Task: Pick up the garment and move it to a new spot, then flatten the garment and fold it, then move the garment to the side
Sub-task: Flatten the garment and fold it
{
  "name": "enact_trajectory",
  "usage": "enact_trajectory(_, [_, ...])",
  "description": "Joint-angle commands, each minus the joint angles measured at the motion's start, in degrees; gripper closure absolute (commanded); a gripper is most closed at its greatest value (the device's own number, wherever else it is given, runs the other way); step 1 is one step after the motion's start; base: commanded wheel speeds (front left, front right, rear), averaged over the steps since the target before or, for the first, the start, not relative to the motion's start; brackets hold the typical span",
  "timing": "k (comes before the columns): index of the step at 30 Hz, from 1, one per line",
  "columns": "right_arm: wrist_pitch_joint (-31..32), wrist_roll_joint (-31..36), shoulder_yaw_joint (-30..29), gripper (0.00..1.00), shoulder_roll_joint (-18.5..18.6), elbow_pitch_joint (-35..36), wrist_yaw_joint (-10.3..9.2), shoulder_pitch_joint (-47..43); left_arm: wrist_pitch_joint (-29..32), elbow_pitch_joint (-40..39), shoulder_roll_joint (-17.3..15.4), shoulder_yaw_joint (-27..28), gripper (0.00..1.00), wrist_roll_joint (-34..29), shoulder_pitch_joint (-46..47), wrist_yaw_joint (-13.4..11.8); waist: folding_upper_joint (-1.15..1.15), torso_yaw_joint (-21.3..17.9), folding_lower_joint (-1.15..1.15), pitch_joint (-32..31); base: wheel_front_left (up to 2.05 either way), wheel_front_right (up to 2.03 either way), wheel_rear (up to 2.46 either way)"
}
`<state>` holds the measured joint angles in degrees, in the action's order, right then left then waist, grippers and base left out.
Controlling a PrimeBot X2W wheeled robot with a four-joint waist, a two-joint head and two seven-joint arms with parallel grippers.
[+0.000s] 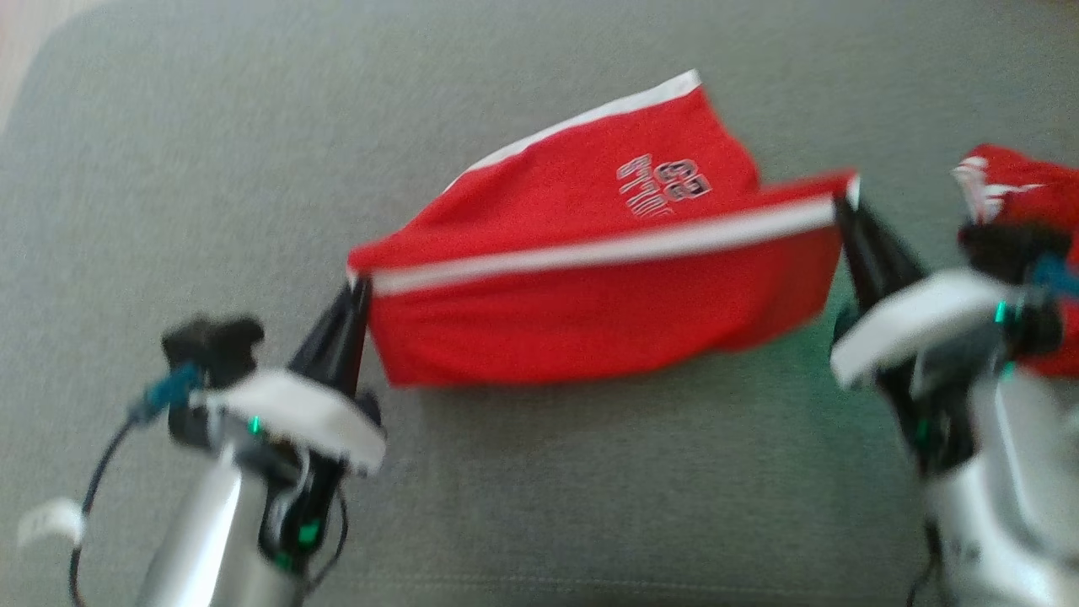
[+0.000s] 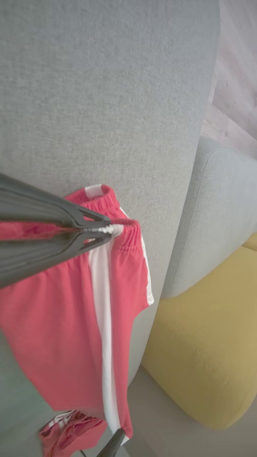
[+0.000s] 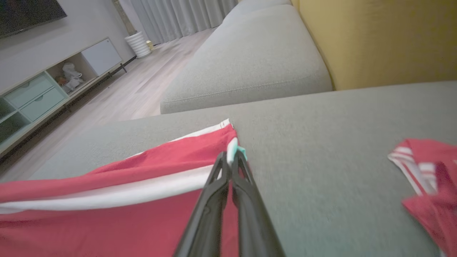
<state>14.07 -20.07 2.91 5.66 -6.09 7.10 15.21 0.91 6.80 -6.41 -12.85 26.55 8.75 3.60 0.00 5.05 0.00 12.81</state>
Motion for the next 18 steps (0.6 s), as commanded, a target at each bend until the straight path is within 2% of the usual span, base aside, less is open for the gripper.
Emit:
enact_trajectory(1, [-0.3,0.6,1.6,1.0,1.2,0.1,0.39,4.7,-0.6,-0.3,-0.3,1.7,1.0,0.3,4.4,0.4,0.0,3.3,0.0,3.8,0.0,0.0,0.0])
enact_trajectory(8, [-2.8,-1.2,5.3,1.0,4.5,-14.9,0.39,21.1,-2.9,10.0,2.1,0.0,1.0,3.1,16.0,1.8,0.0,7.5,0.0,8.2,0.0,0.0,0.0])
enact_trajectory(17, [-9.0,-3.1,9.2,1.0,6.3,-33.4,0.39,32.7,-6.4,23.0,3.4,-4.7,1.0,8.3,24.9,2.8,0.0,10.1,0.0,10.9,0.0,0.0,0.0])
enact_trajectory(18, [-9.8,-3.4,9.9,0.9,6.2,-34.9,0.39,33.5,-6.7,24.2,3.5,-5.6,1.0,8.8,25.6,2.9,0.0,10.1,0.0,11.1,0.0,0.0,0.0])
